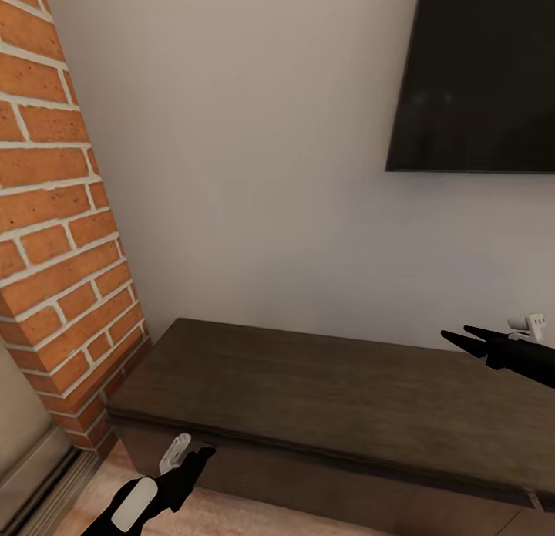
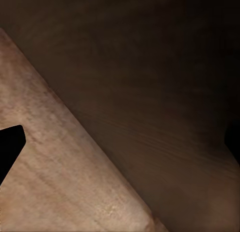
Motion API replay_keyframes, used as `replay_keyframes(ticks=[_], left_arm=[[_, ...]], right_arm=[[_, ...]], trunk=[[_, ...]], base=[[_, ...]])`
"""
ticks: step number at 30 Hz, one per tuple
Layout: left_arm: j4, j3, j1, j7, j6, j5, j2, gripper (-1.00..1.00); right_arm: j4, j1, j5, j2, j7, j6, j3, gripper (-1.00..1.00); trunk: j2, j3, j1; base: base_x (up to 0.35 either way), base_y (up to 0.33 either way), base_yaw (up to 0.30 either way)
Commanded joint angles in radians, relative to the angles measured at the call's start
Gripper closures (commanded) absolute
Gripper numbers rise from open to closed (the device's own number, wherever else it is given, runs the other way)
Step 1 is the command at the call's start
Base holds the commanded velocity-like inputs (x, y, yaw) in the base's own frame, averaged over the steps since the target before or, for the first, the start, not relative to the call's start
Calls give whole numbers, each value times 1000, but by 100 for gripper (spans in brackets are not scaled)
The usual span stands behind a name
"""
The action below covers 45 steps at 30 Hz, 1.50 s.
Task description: Place each of the two pumpkins and all three candles from the living room inside a cabinet in the living room (use any cabinet), then make sure every cabinet is closed, and position the cauldron so it is next to a table in the living room.
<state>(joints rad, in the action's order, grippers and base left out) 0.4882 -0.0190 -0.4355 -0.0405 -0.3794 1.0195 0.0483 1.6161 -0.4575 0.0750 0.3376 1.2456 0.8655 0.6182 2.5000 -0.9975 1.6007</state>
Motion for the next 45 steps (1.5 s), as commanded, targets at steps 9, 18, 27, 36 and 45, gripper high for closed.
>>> replay_keyframes(ticks=[9, 18, 27, 36, 45], left_arm=[[0, -1, 1, -1, -3, 1, 1, -100], [0, -1, 3, -1, 0, -3, 0, -100], [2, -4, 5, -3, 27, -3, -3, -100], [42, -47, 13, -8, 39, -9, -54, -100], [62, -89, 16, -3, 42, -10, -59, -100]], right_arm=[[1, -1, 8, 0, 8, 7, 2, -100], [1, -2, 9, 0, 2, 5, 1, -100], [1, -4, 9, -11, -4, 4, -1, -100], [1, 0, 21, -9, -174, 2, 4, -100], [1, -2, 22, -8, -210, 1, 5, -100]], trunk=[[0, -1, 0], [0, -1, 0], [0, -1, 0], [0, 0, 0], [0, 4, 0]], base=[[11, 0, 0], [-79, 0, 0], [-318, 0, -20], [-346, 0, -255], [-347, 0, -278]])
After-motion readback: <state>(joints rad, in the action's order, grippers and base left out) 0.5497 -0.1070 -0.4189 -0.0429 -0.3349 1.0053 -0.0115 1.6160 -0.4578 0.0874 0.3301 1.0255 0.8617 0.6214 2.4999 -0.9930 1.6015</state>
